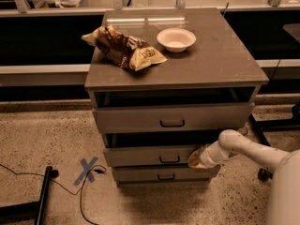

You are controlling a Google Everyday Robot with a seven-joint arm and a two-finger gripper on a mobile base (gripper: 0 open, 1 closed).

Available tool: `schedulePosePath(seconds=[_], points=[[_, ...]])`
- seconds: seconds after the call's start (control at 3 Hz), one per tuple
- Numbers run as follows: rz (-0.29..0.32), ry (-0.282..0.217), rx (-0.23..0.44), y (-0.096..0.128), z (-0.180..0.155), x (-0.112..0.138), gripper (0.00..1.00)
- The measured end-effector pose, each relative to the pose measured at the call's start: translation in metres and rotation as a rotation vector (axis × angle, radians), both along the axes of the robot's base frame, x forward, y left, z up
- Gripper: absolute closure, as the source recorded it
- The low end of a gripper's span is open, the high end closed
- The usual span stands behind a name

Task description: Close middle drawer

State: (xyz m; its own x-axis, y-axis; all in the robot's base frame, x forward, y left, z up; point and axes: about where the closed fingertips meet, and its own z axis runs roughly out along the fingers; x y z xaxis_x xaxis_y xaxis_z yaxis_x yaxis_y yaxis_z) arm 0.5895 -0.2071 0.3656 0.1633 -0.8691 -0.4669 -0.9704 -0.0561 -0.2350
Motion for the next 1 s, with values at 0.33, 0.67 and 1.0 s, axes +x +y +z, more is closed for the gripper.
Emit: schedulePosePath(seconds=[0.33,0.67,1.0], points=[[-0.014,-0.017,-0.001,-0.008,-0.001,0.028,1.0],[-0.002,-0.014,-0.001,-0.006,0.002,0.015,1.0],[0.01,0.012,0.106,-0.003,-0.005,-0.022,1.0]])
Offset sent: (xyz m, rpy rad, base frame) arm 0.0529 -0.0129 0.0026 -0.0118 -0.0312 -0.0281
